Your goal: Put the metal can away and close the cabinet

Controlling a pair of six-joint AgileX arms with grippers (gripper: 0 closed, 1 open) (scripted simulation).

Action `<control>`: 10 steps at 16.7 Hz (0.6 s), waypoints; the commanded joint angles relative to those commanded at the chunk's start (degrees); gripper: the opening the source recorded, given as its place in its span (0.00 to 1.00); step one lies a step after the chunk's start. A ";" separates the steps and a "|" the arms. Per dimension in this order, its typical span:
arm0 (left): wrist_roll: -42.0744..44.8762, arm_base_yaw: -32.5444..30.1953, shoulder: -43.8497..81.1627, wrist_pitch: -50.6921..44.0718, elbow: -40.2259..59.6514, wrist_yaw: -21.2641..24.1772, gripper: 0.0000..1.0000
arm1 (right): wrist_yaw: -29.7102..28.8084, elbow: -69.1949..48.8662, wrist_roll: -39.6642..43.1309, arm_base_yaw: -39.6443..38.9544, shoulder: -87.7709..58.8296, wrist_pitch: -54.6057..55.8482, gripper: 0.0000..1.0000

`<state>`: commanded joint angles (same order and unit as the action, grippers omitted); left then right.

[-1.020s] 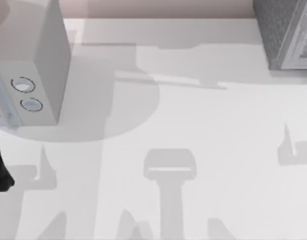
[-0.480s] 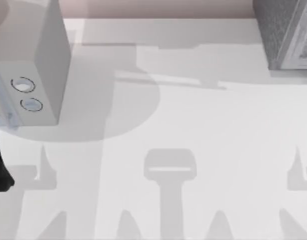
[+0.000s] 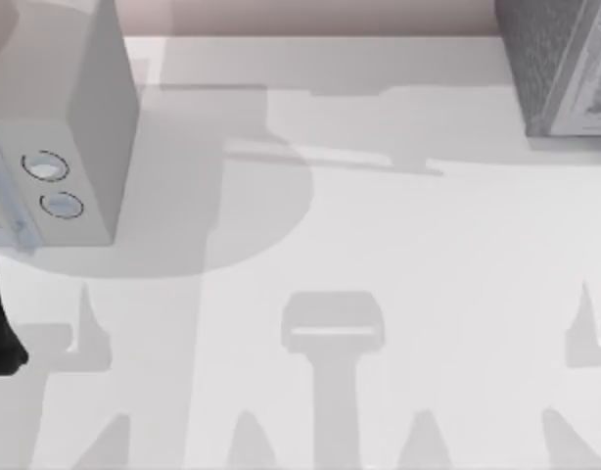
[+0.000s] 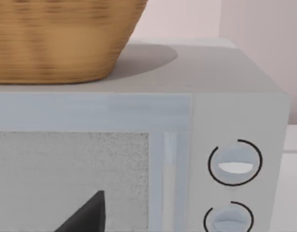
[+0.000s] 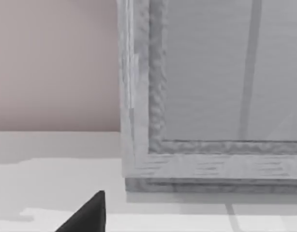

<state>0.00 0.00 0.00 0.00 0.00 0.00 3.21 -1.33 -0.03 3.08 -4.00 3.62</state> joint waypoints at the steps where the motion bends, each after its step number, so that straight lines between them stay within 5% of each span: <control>1: 0.00 0.00 0.00 0.00 0.00 0.00 1.00 | 1.94 -0.76 -0.04 1.95 -2.45 2.34 1.00; 10: 0.00 0.00 0.00 0.00 0.00 0.00 1.00 | 29.26 -10.18 -0.84 29.48 -45.46 34.47 1.00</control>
<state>0.00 0.00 0.00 0.00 0.00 0.00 32.47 -11.51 -0.87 32.56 -49.46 38.09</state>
